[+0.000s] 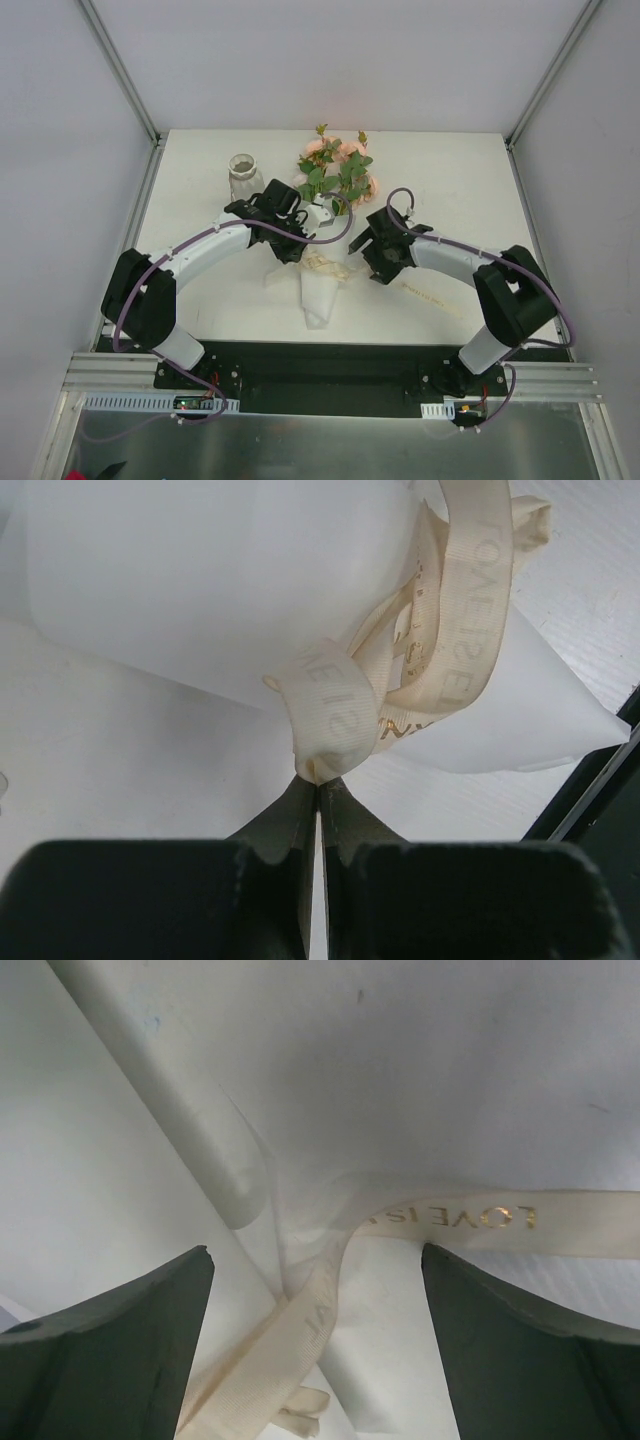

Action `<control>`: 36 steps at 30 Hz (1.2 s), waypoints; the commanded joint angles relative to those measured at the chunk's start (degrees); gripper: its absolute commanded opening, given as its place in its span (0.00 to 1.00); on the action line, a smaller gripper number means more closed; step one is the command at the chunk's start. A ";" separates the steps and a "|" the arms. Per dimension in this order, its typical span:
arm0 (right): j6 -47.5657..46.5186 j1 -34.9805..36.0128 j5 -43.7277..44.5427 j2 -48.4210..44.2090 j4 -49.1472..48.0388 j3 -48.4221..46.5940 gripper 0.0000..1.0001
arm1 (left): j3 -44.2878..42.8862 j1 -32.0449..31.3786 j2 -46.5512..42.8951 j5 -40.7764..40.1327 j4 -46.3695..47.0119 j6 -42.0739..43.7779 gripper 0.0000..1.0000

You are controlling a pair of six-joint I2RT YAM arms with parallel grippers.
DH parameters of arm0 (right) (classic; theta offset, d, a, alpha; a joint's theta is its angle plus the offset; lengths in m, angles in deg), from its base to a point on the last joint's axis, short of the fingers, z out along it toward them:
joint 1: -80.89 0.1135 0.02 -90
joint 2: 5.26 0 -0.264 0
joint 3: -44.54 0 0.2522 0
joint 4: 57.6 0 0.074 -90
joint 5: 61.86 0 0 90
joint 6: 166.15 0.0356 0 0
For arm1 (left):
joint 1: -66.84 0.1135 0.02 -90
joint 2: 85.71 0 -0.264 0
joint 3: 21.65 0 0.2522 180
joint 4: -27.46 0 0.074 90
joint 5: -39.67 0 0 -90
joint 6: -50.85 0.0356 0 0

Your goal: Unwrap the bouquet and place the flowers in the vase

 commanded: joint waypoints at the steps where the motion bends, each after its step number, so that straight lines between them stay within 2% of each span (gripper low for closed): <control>1: 5.58 0.72 -4.11 4.11 0.56 -4.34 0.86 | 1.05 -0.46 -2.81 -1.48 -1.02 1.54 0.00; 5: 6.90 1.78 -3.24 5.00 -0.22 -4.35 0.74 | 1.58 -0.37 -3.08 -1.92 -1.11 2.06 0.00; 7: 7.60 2.04 -3.06 4.82 -1.46 -3.65 0.60 | 1.76 -0.45 -3.34 -2.10 -1.02 2.24 0.00; 8: 7.95 2.22 -2.71 4.82 -1.63 -3.65 0.46 | 1.76 -0.46 -3.34 -2.27 -1.02 2.33 0.00; 10: 8.39 2.48 -2.01 4.56 -1.72 -3.56 0.31 | 1.76 -0.37 -3.61 -2.36 -1.02 2.24 0.00; 11: 8.39 2.48 -2.01 4.65 -1.72 -3.56 0.16 | 1.84 -0.37 -3.69 -2.45 -1.02 2.33 0.00; 14: 8.39 2.57 -1.48 4.03 -1.11 -3.65 0.01 | 2.37 -0.46 -4.31 -2.80 -1.02 2.59 0.00; 18: 7.17 2.49 1.58 1.05 0.90 -3.12 0.01 | 3.34 -0.46 -5.97 -4.99 -1.11 2.94 0.00; 22: 2.35 0.30 7.91 -6.57 5.30 -3.03 0.01 | 3.69 1.30 -8.61 -8.07 -2.95 3.47 0.00; 25: -3.46 -3.21 14.68 -12.55 10.57 -3.30 0.01 | 3.60 6.73 -11.16 -8.43 -5.32 3.73 0.00; 26: -4.69 -4.53 15.91 -14.15 12.41 -3.03 0.01 | 3.95 11.10 -11.95 -8.34 -5.68 4.26 0.00; 29: -9.61 -11.47 18.82 -20.39 14.18 -0.93 0.01 | 5.09 17.98 -15.72 -8.96 -7.00 6.71 0.00; 30: -11.62 -13.40 18.82 -22.06 14.19 0.38 0.01 | 5.62 22.44 -16.69 -8.87 -7.17 7.51 0.00; 31: -12.69 -16.90 18.91 -24.77 14.27 0.92 0.01 | 6.32 24.31 -17.57 -9.22 -7.26 9.25 0.00; 36: -19.63 -22.21 22.94 -29.10 16.03 1.28 0.01 | 11.33 32.75 -22.76 -11.41 -7.17 12.61 0.00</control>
